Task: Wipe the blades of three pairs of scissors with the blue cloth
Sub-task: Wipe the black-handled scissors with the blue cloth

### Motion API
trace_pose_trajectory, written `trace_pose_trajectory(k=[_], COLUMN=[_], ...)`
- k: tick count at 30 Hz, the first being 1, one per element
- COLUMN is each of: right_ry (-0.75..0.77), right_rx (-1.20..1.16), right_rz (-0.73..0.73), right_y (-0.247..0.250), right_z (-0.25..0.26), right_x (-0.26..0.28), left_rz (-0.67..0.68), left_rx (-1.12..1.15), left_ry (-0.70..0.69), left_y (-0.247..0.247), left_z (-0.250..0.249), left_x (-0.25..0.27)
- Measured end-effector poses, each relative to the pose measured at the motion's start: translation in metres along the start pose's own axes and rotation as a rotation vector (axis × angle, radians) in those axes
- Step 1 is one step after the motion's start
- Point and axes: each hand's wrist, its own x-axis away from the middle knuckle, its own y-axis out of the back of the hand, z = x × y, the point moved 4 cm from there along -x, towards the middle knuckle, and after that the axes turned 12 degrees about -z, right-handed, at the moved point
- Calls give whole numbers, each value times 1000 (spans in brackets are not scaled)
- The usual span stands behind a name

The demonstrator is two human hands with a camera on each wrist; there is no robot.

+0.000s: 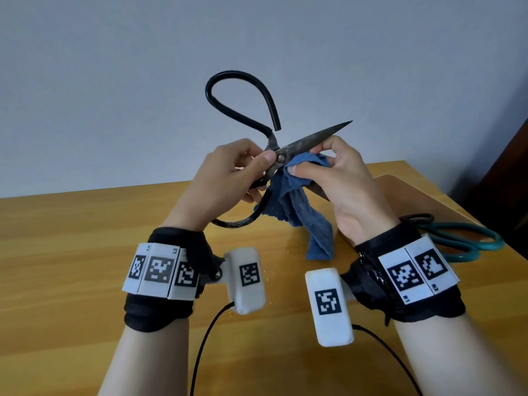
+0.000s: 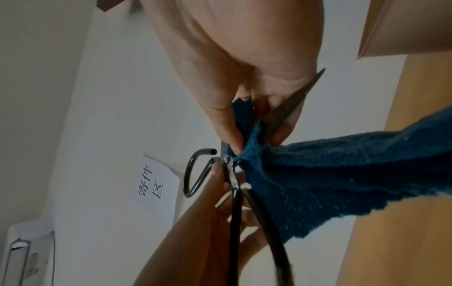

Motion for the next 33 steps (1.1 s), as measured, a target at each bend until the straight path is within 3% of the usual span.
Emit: trace_pose_trajectory(k=[5,12,19,26,33], right_ry=[-59,-217,-348,-136,-143], right_rx=[-41,-121,-346,-206,-31], right_rz=[-13,35,60,27,168], right_y=[-7,-15,-23,-18,-13], right_z=[-7,-16,-23,-15,-18], right_x=[4,5,9,9,-2], left_rz=[-17,-22,-56,-24,-34], left_rx=[-17,64,138,180,143], left_ry=[-121,-85,-71,-22,22], left_y=[-7,-8,-12,-12,-7], left_z=[-2,7,3,0,6], left_x=[-1,-5,-5,-3,-5])
